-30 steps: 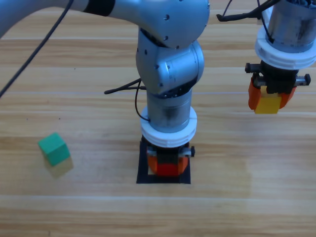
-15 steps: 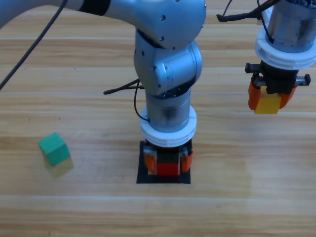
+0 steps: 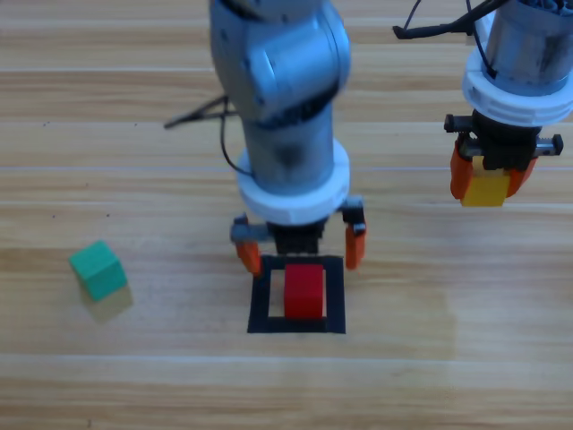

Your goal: Stack the blocks in the rectangular block: red at the bottom, yellow in the middle, green on top

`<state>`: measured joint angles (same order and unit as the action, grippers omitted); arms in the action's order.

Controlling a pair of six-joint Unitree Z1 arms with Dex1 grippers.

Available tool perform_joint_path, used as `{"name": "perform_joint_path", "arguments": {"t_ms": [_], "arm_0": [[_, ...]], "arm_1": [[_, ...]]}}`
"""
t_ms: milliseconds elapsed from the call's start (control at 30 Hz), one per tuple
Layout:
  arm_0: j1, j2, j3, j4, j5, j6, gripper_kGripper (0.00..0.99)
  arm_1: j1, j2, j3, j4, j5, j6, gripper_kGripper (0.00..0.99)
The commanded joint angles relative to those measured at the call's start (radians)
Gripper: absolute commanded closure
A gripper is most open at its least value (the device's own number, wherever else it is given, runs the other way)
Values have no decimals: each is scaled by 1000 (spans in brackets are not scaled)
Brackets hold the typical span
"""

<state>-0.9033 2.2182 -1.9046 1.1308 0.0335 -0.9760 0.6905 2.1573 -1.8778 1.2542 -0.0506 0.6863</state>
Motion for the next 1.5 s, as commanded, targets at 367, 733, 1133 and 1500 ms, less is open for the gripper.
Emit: {"name": "perform_joint_path", "arguments": {"t_ms": [367,733,1133,1500], "arm_0": [[416,-304,150,202,54,76,0],[402,-242,231,193,-10,-139,0],[393,-158,285,121,-43,-263,30],[452,-189,424,-14,-76,-211,28]], "arm_1": [[254,21,-80,10,-12,128,990],[363,279,-437,157,-12,193,990],[368,374,-521,165,-14,220,990],[368,404,-537,180,-23,236,990]]}}
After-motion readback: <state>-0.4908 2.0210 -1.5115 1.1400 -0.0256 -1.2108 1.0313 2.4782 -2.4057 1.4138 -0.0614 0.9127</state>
